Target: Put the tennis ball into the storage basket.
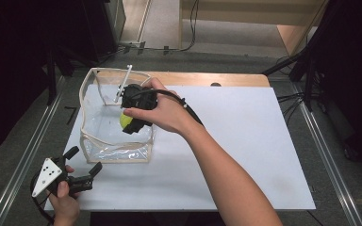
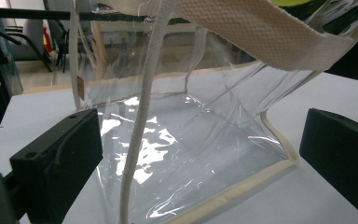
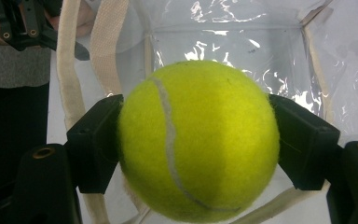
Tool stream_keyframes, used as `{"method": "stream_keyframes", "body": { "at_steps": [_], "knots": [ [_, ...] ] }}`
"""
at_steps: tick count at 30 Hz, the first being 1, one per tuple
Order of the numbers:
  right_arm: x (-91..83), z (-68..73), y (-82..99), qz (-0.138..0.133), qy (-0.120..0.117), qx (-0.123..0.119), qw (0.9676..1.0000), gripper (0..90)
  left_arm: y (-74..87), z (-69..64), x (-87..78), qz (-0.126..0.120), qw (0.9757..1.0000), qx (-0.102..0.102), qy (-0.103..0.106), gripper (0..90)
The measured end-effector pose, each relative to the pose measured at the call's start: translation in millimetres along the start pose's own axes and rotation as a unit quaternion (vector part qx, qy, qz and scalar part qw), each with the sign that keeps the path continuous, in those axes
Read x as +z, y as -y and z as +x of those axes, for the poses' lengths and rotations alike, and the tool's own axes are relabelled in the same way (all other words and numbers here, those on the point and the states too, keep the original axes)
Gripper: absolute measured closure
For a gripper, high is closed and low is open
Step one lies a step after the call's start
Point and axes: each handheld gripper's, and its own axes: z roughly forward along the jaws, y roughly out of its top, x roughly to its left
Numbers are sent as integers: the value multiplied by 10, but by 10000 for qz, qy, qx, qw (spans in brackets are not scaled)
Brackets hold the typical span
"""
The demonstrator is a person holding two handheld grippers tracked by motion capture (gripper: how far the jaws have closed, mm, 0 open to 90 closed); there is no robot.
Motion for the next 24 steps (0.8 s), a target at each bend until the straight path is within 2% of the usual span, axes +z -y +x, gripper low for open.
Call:
{"method": "stream_keyframes", "body": {
  "at_steps": [3,4,5,7,12,13,18,21,24],
  "knots": [
    [-3,10,10,-26,5,-4,10000,214,0,-2,0,1,10000,-1,1,0],
    [-7,17,12,-33,78,6,10000,199,-1,-2,0,7,10000,3,-3,0],
    [-18,14,15,-89,71,12,9999,156,-1,-2,0,8,10000,4,-3,0],
    [-44,9,20,-173,17,41,9998,126,-1,-2,0,8,10000,3,-4,0],
    [-98,-3,47,-308,87,14,9995,109,0,-2,1,8,10000,7,-1,0],
    [-116,8,53,-294,137,95,9994,102,-1,-3,2,7,10000,6,-4,0],
    [-174,-1,97,-454,204,132,9987,76,-1,-3,2,7,10000,9,1,0],
    [-195,-7,126,-456,209,152,9986,8,0,-5,3,11,10000,5,6,0],
    [-213,-4,157,-438,224,198,9986,8,0,-4,3,18,10000,11,2,0]
  ]
}}
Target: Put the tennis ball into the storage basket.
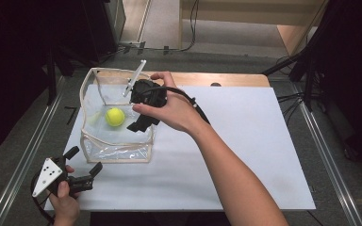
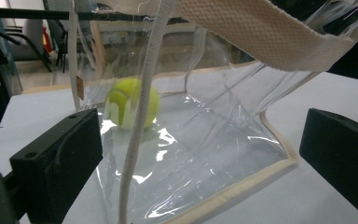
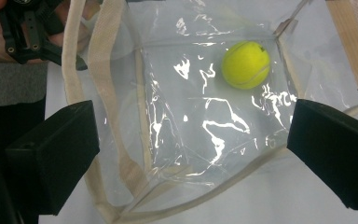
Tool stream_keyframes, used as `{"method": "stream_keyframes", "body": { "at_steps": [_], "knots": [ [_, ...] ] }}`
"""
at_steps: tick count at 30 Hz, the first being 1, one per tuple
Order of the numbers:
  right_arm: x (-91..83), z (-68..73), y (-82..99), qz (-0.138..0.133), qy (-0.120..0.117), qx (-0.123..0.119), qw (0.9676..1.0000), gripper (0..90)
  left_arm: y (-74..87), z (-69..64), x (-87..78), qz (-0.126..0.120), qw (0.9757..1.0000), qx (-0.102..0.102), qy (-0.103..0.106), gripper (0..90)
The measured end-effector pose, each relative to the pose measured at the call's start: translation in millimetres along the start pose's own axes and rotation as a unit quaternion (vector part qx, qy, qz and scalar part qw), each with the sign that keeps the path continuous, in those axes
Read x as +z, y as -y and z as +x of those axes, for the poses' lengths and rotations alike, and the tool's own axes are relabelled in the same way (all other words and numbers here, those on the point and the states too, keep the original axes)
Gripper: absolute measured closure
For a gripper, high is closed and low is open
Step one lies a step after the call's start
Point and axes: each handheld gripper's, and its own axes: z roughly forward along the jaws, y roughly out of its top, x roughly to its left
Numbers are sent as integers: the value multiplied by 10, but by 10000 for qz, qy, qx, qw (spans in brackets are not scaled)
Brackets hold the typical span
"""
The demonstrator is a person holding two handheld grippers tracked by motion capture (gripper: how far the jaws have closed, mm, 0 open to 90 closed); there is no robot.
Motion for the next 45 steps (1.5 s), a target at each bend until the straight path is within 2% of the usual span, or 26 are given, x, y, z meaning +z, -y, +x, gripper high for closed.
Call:
{"method": "stream_keyframes", "body": {
  "at_steps": [8,23,45],
  "knots": [
    [-69,9,87,15,106,10,9999,7,0,-3,2,11,10000,12,-5,0],
    [-156,-7,316,25,255,175,9995,0,-1,-7,7,21,10000,33,-9,0],
    [-198,2,531,-22,323,272,9991,0,-1,-8,8,22,10000,37,-9,0]
  ]
}}
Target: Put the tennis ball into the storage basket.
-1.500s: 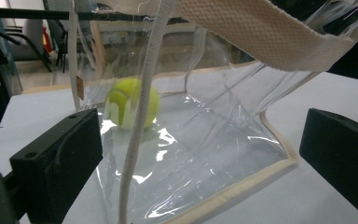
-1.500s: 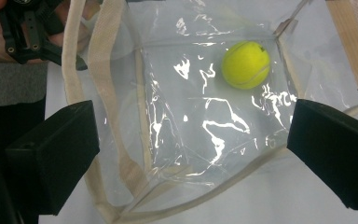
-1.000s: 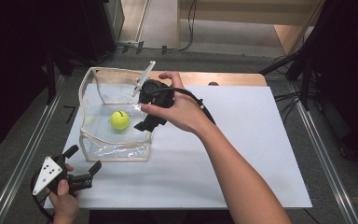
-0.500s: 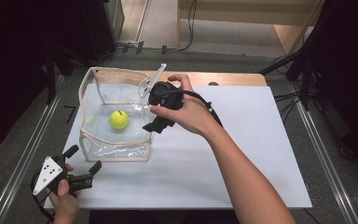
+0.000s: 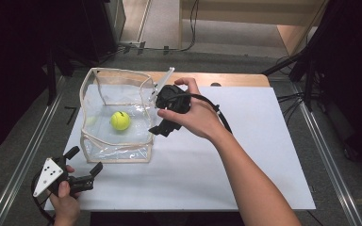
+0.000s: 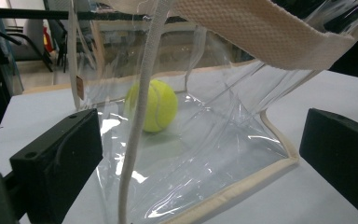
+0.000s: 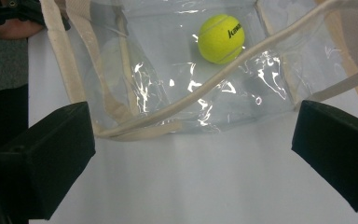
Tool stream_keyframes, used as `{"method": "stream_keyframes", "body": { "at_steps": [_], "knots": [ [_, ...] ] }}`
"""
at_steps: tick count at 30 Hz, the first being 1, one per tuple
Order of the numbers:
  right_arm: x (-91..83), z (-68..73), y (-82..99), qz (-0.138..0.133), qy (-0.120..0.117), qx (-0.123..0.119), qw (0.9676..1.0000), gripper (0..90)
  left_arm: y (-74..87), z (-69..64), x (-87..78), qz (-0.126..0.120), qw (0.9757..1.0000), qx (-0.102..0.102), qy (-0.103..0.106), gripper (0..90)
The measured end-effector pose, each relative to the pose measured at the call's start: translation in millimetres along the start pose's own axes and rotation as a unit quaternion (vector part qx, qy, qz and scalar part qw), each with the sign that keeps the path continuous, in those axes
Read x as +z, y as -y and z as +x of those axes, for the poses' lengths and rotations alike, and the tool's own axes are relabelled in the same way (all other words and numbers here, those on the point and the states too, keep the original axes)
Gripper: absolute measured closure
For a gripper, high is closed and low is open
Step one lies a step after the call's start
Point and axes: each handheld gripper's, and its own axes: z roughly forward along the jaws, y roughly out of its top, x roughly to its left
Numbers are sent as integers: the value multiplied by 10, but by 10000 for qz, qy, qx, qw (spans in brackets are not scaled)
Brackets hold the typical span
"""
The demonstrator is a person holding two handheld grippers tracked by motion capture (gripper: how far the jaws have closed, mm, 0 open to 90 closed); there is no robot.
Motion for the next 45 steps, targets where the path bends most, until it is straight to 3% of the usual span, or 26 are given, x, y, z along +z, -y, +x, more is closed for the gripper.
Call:
{"method": "stream_keyframes", "body": {
  "at_steps": [29,45],
  "knots": [
    [9,-5,433,-296,74,228,9993,0,1,-3,2,5,10000,14,-16,0],
    [2,-8,733,-408,163,512,9977,0,1,-4,3,18,10000,31,-21,0]
  ]
}}
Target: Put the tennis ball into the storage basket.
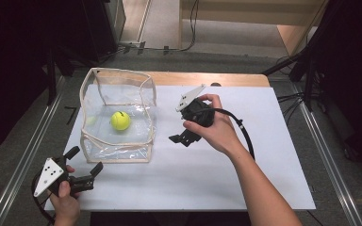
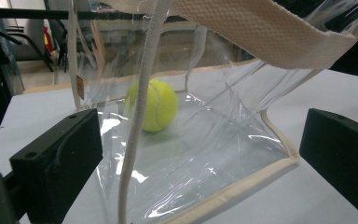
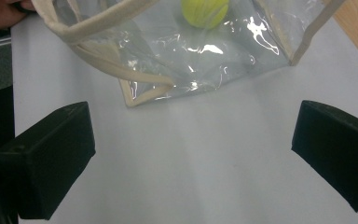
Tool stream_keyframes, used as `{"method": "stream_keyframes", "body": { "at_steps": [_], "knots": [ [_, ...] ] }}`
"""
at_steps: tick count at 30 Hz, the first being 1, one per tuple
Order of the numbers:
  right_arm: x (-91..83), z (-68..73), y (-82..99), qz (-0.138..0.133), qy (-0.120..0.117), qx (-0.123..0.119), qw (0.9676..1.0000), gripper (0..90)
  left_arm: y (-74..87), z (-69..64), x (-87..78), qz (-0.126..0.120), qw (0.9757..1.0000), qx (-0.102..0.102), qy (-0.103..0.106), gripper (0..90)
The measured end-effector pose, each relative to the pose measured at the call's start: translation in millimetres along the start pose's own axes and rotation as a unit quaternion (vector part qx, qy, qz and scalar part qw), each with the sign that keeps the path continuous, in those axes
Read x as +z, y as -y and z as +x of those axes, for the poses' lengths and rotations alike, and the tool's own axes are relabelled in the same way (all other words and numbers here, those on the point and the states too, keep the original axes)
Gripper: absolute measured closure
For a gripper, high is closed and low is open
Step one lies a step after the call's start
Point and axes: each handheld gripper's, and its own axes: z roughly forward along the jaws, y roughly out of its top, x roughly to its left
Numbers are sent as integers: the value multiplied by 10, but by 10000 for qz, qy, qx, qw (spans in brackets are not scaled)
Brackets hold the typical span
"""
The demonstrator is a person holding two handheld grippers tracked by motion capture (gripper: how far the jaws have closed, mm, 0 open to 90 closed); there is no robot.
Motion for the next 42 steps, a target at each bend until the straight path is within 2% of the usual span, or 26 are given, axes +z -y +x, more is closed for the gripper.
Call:
{"method": "stream_keyframes", "body": {
  "at_steps": [5,19,29,42],
  "knots": [
    [7,13,75,-45,43,21,10000,0,1,-3,1,-3,10000,-5,0,0],
    [-34,-19,325,-304,194,291,9989,0,0,-6,2,6,10000,8,-7,0],
    [-51,-40,540,-513,327,549,9966,0,0,-8,3,8,10000,10,-6,0],
    [-113,-47,779,-756,475,735,9933,0,-2,-9,3,15,10000,14,-3,0]
  ]
}}
